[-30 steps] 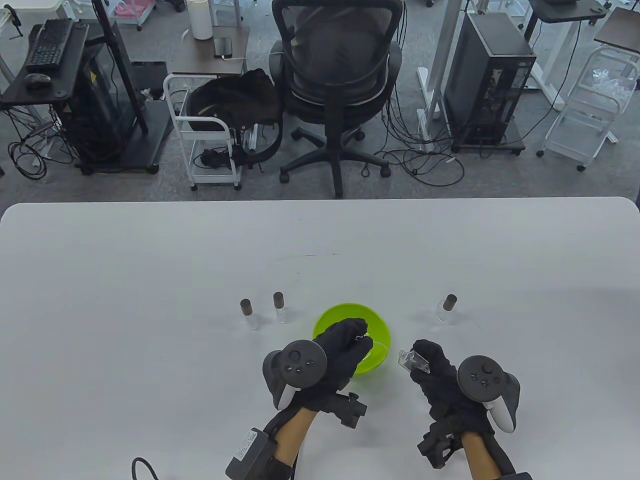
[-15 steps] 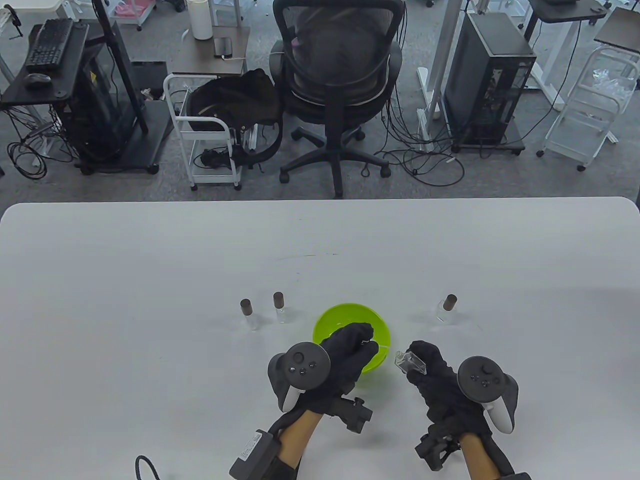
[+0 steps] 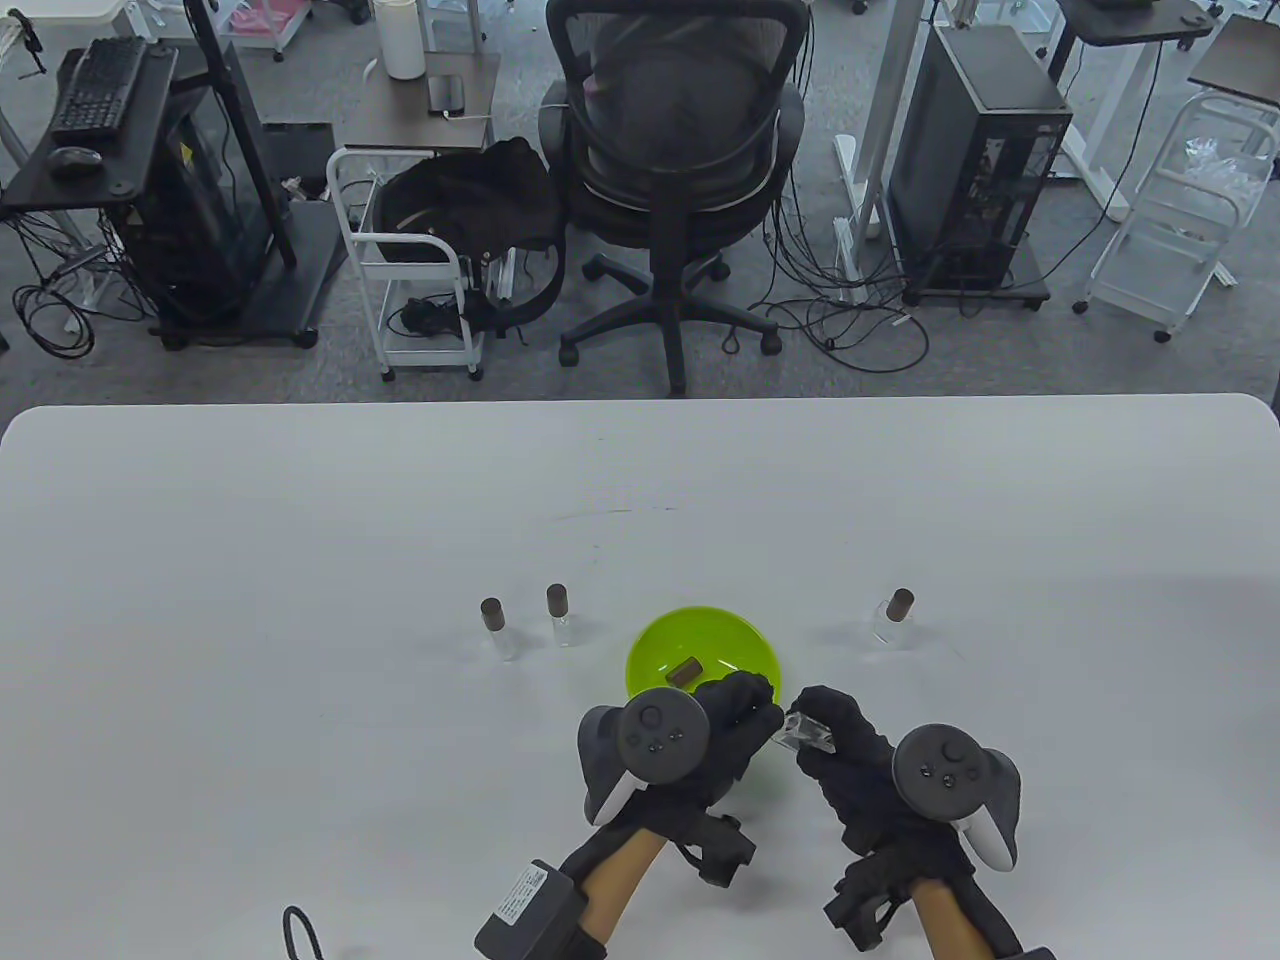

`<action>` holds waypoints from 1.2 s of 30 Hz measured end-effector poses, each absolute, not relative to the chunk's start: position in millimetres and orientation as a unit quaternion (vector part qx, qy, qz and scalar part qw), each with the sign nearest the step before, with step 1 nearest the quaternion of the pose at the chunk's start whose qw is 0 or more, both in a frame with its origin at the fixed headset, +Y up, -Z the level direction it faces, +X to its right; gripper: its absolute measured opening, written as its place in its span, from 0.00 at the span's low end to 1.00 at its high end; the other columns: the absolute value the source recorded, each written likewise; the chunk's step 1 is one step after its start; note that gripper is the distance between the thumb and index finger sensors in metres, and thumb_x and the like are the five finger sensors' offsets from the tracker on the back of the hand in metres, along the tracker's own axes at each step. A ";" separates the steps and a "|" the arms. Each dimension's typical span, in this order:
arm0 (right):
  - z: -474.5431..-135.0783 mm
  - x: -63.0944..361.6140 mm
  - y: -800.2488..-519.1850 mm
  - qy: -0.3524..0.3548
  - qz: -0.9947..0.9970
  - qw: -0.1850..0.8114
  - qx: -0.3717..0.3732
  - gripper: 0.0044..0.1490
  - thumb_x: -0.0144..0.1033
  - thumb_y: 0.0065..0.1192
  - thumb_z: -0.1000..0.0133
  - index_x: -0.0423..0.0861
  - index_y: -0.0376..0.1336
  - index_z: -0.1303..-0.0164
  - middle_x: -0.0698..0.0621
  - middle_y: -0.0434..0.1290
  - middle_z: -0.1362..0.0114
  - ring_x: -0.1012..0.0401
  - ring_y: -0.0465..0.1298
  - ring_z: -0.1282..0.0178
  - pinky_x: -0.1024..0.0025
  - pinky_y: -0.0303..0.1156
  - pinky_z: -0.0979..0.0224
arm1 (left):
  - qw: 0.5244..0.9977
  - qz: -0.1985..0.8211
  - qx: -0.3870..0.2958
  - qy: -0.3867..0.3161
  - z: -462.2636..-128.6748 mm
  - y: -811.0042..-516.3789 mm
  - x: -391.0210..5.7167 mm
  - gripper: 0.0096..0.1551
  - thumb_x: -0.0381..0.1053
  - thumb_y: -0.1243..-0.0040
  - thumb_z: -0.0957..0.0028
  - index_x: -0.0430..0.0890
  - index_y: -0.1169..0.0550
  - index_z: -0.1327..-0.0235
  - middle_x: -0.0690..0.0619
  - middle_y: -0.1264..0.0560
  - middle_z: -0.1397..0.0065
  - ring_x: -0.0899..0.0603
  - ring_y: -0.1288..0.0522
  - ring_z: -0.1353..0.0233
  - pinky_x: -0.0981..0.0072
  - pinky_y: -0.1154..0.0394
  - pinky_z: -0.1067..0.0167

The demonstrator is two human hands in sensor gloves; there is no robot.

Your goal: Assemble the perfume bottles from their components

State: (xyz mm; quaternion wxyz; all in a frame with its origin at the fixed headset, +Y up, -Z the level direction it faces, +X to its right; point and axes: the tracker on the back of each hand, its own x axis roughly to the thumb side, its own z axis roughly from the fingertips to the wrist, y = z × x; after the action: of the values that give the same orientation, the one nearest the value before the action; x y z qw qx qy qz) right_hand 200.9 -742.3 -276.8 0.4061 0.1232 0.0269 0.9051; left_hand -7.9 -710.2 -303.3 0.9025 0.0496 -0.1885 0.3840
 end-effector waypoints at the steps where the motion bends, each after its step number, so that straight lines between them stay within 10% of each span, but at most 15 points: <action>1: -276.3 199.7 -742.5 0.027 0.906 0.405 0.122 0.37 0.32 0.56 0.38 0.48 0.46 0.20 0.44 0.62 0.18 0.49 0.76 0.22 0.57 0.77 0.23 | 0.907 0.373 0.056 -0.185 -301.7 -709.6 -6.8 0.24 0.56 0.38 0.43 0.44 0.20 0.42 0.48 0.16 0.49 0.55 0.15 0.59 0.68 0.18 0.53; 9: -276.4 200.2 -743.8 0.012 0.914 0.391 0.110 0.37 0.33 0.55 0.38 0.48 0.47 0.20 0.44 0.63 0.19 0.50 0.76 0.23 0.58 0.78 0.24 | 0.908 0.336 0.054 -0.243 -300.2 -709.7 0.9 0.19 0.48 0.40 0.42 0.55 0.23 0.38 0.49 0.24 0.27 0.45 0.16 0.38 0.60 0.22 0.36; 14: -276.0 200.8 -742.0 0.008 0.909 0.399 0.117 0.37 0.33 0.56 0.38 0.48 0.47 0.20 0.44 0.63 0.19 0.51 0.76 0.22 0.59 0.77 0.23 | 0.903 0.376 0.047 -0.202 -305.5 -711.5 -6.9 0.29 0.53 0.45 0.39 0.42 0.29 0.27 0.45 0.19 0.35 0.49 0.11 0.51 0.67 0.17 0.50; 20: -274.5 199.2 -740.8 -0.012 0.914 0.387 0.120 0.37 0.33 0.56 0.39 0.47 0.47 0.21 0.44 0.64 0.19 0.50 0.77 0.23 0.59 0.78 0.25 | 0.923 0.344 0.030 -0.169 -306.1 -706.9 -9.6 0.28 0.60 0.41 0.45 0.43 0.19 0.42 0.54 0.13 0.53 0.53 0.13 0.61 0.69 0.18 0.56; 27: -273.5 195.9 -742.1 -0.012 0.920 0.373 0.120 0.37 0.32 0.56 0.39 0.47 0.47 0.21 0.44 0.64 0.19 0.50 0.77 0.23 0.59 0.78 0.24 | 0.901 0.352 0.030 -0.250 -303.0 -707.1 -5.1 0.19 0.48 0.37 0.45 0.57 0.22 0.40 0.54 0.23 0.28 0.45 0.17 0.35 0.59 0.23 0.33; 33: -273.1 198.2 -739.8 -0.020 0.917 0.380 0.121 0.37 0.33 0.56 0.39 0.47 0.47 0.21 0.44 0.64 0.19 0.51 0.76 0.22 0.59 0.78 0.24 | 0.905 0.381 0.014 -0.190 -308.2 -711.5 -9.5 0.32 0.55 0.47 0.39 0.40 0.30 0.26 0.45 0.18 0.36 0.46 0.11 0.49 0.64 0.17 0.46; 36: -273.0 197.0 -740.0 -0.019 0.917 0.381 0.119 0.37 0.33 0.56 0.39 0.47 0.47 0.21 0.44 0.64 0.19 0.51 0.77 0.23 0.59 0.78 0.24 | 0.923 0.338 -0.005 -0.182 -307.5 -710.1 -8.1 0.30 0.61 0.49 0.39 0.41 0.21 0.38 0.52 0.13 0.51 0.50 0.12 0.59 0.66 0.18 0.54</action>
State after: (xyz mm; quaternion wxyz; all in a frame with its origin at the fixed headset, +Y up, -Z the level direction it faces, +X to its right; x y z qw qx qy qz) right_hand 197.0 -740.0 -273.0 0.3813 0.1190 -0.0193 0.9166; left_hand -8.1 -710.1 -307.5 0.9235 -0.0045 -0.1819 0.3378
